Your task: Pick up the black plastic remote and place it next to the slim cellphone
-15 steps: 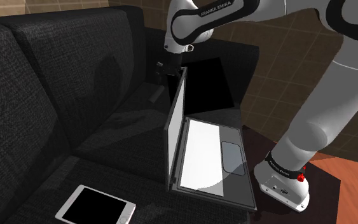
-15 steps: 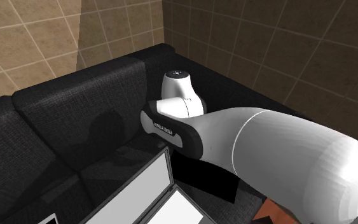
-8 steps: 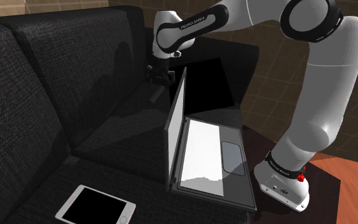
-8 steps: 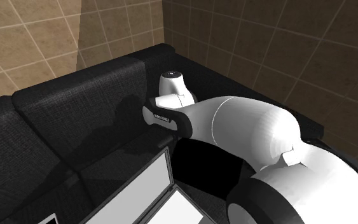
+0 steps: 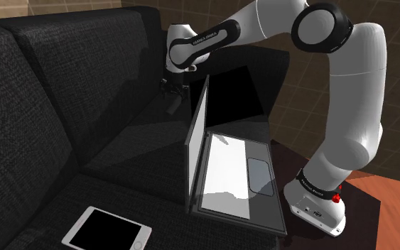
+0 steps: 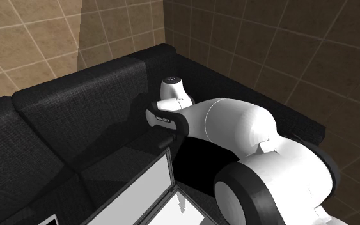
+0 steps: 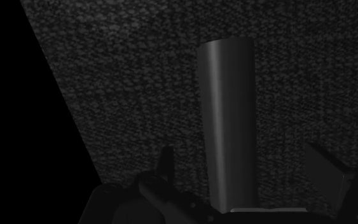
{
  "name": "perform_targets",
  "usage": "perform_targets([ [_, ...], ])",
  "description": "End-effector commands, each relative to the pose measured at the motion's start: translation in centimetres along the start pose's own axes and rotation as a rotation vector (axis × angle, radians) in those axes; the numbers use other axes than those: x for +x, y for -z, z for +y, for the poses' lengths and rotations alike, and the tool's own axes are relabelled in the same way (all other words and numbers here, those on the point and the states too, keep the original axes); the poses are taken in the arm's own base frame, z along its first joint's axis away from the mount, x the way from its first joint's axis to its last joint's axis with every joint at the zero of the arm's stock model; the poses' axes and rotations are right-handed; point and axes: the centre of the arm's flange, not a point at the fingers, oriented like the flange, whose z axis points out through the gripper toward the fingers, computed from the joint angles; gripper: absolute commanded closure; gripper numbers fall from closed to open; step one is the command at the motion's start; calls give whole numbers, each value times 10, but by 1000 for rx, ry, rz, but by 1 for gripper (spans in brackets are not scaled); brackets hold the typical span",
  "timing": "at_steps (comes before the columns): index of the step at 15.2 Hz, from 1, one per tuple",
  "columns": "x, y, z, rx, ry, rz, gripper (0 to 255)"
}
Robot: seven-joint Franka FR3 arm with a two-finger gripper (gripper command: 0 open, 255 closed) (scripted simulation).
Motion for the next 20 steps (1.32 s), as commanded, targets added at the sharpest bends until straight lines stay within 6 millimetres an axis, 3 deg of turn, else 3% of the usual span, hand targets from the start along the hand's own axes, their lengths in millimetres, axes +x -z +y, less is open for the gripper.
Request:
perform_targets([
  [1, 0, -11, -1, 0, -1, 0, 0],
  [2, 0, -19, -1, 0, -1, 0, 0],
  [10, 0, -19, -1, 0, -1, 0, 0],
  [11, 0, -19, -1, 0, -1, 0, 255],
  [20, 0, -19, -1, 0, -1, 0, 255],
])
